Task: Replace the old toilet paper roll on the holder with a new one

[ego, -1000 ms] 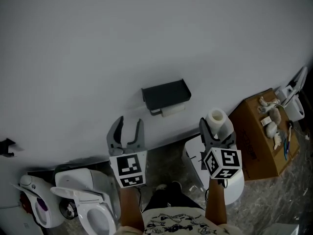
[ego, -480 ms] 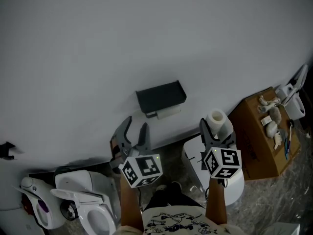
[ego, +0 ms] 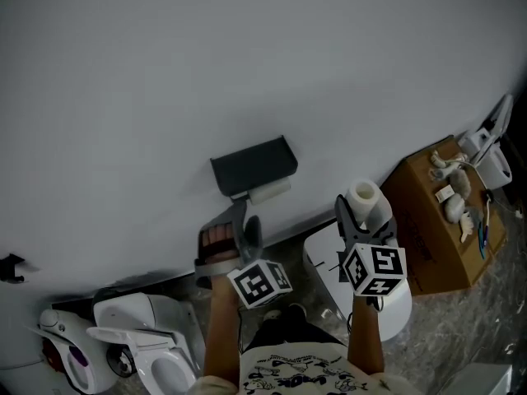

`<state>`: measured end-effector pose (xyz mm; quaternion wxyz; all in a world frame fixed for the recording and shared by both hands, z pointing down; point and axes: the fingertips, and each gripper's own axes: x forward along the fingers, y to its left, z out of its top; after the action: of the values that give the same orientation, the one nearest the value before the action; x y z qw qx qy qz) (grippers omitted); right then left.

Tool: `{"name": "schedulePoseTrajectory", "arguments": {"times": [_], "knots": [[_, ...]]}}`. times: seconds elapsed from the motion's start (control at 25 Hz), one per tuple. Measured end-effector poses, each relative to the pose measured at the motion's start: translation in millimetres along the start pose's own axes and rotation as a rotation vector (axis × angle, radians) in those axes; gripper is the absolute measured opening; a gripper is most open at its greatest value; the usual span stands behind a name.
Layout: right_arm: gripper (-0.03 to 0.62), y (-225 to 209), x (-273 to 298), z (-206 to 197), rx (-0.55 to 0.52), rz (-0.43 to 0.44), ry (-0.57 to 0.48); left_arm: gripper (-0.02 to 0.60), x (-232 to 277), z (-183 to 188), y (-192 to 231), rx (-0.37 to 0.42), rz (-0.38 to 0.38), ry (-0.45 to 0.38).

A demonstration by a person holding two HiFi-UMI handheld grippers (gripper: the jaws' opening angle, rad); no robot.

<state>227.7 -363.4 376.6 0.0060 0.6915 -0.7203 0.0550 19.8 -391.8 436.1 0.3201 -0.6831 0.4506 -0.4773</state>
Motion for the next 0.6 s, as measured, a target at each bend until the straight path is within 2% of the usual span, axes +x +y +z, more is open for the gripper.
{"name": "schedulePoseTrajectory", "arguments": {"times": [0.16, 0.24, 0.36, 0.48, 0.6], "knots": [[0.305, -11.3, 0.5, -1.9, 0.001, -0.013, 0.005, 0.215, 11.5, 21.8, -11.0, 0.017, -0.038, -0.029], [0.305, -17.9, 0.0, -2.0, 0.001, -0.021, 0.004, 0.215, 20.7, 28.5, -15.9, 0.055, -0.031, -0.028], [0.305, -28.6, -1.0, -3.6, 0.003, -0.039, 0.006, 0.215, 36.7, 33.5, -23.1, 0.103, -0.025, -0.007], [0.305, -39.8, -0.7, -6.0, 0.006, -0.054, 0.015, 0.215, 50.6, 32.6, -32.6, 0.167, -0.050, 0.041], [0.305, -50.6, 0.6, -9.2, 0.014, -0.066, 0.023, 0.215, 62.7, 30.4, -35.8, 0.226, -0.035, 0.074]]}}
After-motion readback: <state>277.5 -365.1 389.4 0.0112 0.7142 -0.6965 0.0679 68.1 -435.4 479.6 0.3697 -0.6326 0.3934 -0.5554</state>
